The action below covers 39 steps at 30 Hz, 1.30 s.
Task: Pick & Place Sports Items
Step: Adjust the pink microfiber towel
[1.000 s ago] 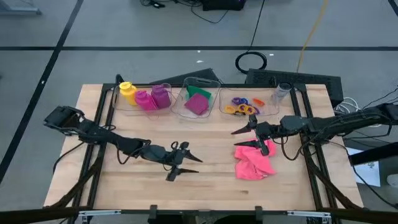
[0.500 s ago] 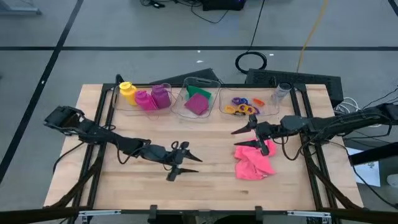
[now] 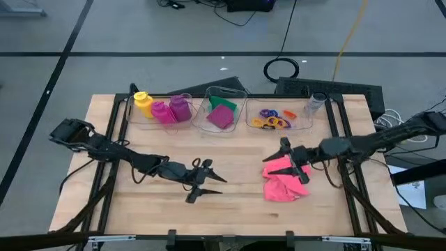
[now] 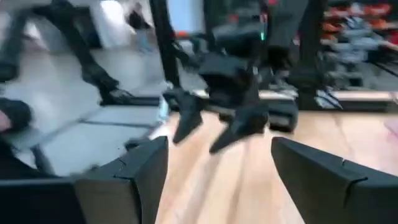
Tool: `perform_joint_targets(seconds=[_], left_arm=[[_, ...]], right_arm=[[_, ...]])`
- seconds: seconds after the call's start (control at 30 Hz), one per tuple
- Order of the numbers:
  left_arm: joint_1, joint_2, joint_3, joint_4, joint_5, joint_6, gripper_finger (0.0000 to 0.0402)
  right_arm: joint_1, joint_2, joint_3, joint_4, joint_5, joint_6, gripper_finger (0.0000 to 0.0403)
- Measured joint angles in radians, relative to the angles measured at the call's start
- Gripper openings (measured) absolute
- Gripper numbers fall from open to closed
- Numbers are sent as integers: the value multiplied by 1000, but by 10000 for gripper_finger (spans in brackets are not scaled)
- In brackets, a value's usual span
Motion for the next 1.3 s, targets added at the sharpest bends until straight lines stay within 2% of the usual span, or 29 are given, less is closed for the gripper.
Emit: perform_joint_targets(seconds=[0.23, 0.3, 0.37, 0.57, 0.73, 0.83, 1.17, 1.3], left_arm=[[0, 0, 0, 1, 0, -1, 237], [0, 0, 0, 1, 0, -2, 237], [0, 0, 0, 1, -1, -2, 237], [6, 0, 0, 2, -4, -7, 237], [13, 0, 0, 2, -4, -11, 237], [13, 0, 0, 2, -4, -11, 237], [28, 0, 0, 0, -5, -8, 237], [37, 0, 0, -2, -5, -11, 237]], right_arm=[[301, 2, 17, -227, 503, 27, 212], [379, 12, 34, -281, 616, 69, 212], [444, 30, 53, -320, 684, 118, 212], [563, 120, 130, -473, 700, 313, 212], [598, 151, 154, -587, 576, 435, 212], [599, 166, 154, -666, 613, 516, 212], [534, 330, 158, -728, 630, 427, 212], [528, 407, 216, -790, 625, 427, 204]])
